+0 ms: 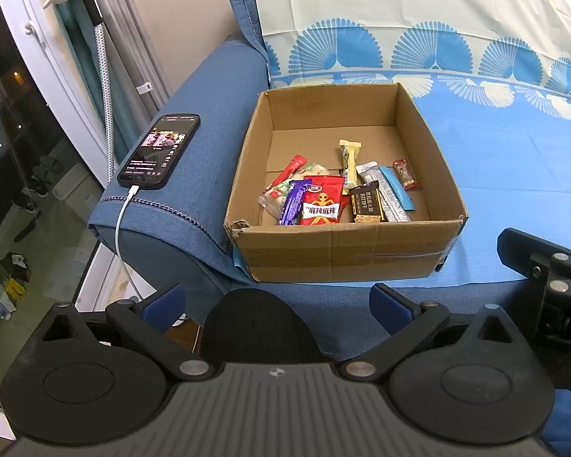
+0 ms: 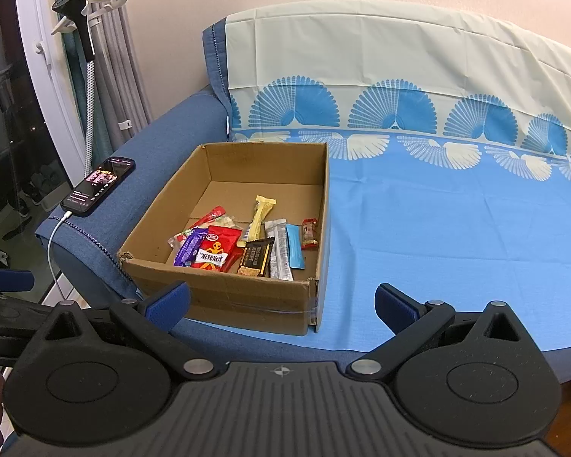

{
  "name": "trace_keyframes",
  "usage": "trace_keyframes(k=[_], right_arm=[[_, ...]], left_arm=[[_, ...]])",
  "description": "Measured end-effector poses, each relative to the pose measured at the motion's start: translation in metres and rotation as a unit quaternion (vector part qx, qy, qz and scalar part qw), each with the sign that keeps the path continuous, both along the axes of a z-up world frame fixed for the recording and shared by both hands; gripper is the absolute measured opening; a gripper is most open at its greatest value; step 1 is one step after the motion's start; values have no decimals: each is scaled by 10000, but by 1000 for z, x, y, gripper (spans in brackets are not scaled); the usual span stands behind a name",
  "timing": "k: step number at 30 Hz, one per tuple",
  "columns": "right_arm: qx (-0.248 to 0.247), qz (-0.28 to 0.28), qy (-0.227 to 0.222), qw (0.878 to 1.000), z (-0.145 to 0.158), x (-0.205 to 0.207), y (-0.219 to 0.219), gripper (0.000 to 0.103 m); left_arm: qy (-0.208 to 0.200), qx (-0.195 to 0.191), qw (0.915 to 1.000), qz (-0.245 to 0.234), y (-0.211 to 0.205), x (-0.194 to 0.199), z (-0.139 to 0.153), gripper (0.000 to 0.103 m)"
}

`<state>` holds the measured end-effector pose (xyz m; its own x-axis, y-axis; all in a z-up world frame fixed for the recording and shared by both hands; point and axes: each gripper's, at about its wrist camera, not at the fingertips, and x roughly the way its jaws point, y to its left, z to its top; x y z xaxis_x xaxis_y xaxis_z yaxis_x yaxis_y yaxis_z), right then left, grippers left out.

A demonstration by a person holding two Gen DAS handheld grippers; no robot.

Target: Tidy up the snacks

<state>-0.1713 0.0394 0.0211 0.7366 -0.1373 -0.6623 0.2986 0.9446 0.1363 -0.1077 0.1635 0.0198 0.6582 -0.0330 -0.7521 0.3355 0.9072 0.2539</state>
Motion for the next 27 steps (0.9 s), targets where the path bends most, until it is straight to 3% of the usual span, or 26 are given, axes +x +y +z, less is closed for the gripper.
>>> trace_keyframes(k=[27], right_arm=[[-12, -7, -39, 10000, 2, 0, -2, 102]], left_arm=[[-2, 7, 10000, 17, -3, 0, 0, 103]])
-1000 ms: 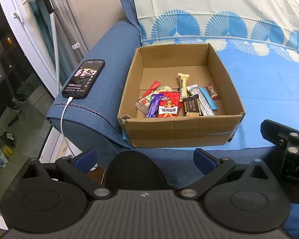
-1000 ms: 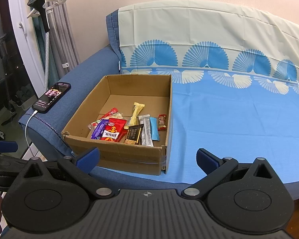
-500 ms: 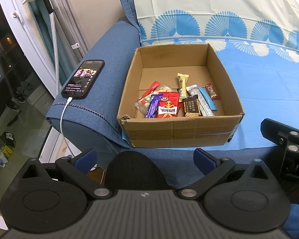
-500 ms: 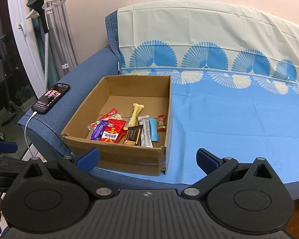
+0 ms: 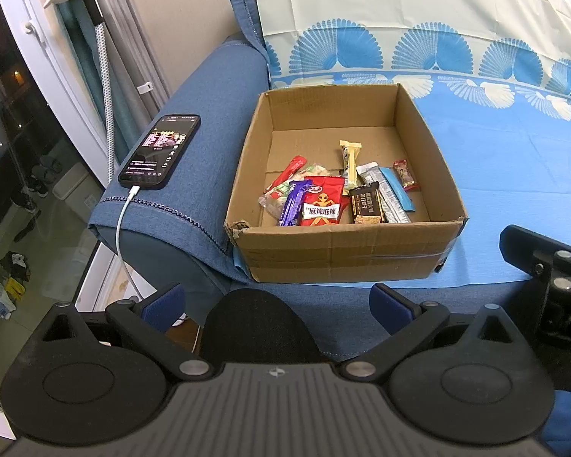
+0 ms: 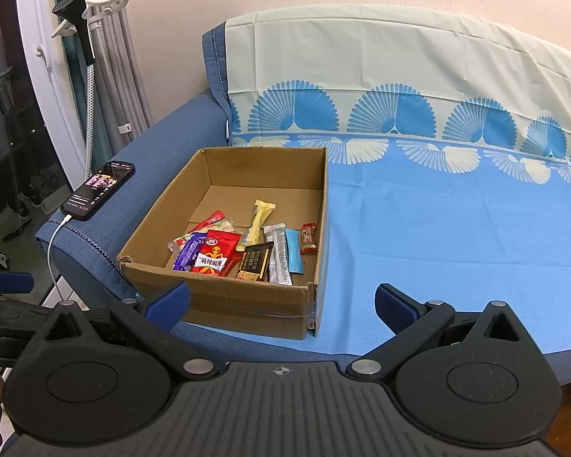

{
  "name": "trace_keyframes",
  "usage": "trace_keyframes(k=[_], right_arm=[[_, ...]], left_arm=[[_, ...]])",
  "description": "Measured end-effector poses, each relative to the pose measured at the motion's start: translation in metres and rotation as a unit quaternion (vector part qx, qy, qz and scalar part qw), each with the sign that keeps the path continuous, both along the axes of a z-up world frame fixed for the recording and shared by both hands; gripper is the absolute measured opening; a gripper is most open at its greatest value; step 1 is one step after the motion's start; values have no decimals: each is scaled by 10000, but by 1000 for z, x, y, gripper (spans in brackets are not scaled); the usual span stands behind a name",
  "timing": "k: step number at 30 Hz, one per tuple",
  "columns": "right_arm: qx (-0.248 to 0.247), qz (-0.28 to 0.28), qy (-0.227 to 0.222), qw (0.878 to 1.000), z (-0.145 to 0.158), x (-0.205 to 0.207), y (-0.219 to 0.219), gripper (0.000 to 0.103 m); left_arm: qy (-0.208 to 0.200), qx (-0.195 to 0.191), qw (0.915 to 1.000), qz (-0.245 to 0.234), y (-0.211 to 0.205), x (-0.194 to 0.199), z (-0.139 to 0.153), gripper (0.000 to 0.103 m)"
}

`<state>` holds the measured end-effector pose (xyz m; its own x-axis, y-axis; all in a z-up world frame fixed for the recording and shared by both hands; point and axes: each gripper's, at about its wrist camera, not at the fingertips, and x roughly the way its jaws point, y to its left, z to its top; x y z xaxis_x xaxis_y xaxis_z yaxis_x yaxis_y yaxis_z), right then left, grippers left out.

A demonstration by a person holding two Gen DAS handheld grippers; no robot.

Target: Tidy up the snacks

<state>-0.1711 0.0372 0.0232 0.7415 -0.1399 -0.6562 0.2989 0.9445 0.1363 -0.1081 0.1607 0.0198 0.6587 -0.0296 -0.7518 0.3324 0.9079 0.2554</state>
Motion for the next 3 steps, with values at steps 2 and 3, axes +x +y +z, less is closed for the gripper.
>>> trace_keyframes(k=[2, 3], right_arm=[[2, 2, 2, 10000, 0, 0, 0, 102], [4, 5, 5, 10000, 0, 0, 0, 102]], left_arm=[[-5, -5, 10000, 21, 0, 0, 0, 103], [-5, -13, 10000, 27, 0, 0, 0, 103]])
